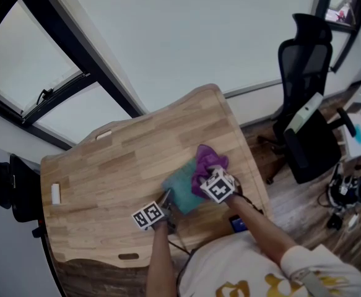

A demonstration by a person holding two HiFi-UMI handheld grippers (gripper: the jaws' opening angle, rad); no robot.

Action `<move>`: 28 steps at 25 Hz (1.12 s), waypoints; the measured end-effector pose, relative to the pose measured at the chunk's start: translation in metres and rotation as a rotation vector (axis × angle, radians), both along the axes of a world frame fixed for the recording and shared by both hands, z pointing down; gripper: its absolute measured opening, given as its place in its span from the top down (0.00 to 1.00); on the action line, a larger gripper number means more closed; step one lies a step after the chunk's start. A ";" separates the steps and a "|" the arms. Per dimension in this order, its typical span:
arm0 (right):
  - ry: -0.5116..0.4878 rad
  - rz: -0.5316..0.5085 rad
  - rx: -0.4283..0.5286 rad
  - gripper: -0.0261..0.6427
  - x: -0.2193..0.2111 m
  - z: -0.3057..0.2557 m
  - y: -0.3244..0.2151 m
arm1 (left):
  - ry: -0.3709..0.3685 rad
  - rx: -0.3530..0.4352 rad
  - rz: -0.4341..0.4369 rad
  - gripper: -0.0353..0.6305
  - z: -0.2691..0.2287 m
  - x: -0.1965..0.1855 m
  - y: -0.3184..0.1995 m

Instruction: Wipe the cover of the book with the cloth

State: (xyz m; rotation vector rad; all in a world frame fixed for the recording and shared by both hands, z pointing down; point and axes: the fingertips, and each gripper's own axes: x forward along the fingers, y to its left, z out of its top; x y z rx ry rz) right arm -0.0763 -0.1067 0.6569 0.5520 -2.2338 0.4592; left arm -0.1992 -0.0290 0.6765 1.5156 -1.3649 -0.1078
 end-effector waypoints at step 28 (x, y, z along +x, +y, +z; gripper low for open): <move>-0.023 -0.231 -0.004 0.85 -0.068 0.002 0.065 | -0.001 -0.003 -0.006 0.78 -0.001 -0.001 0.000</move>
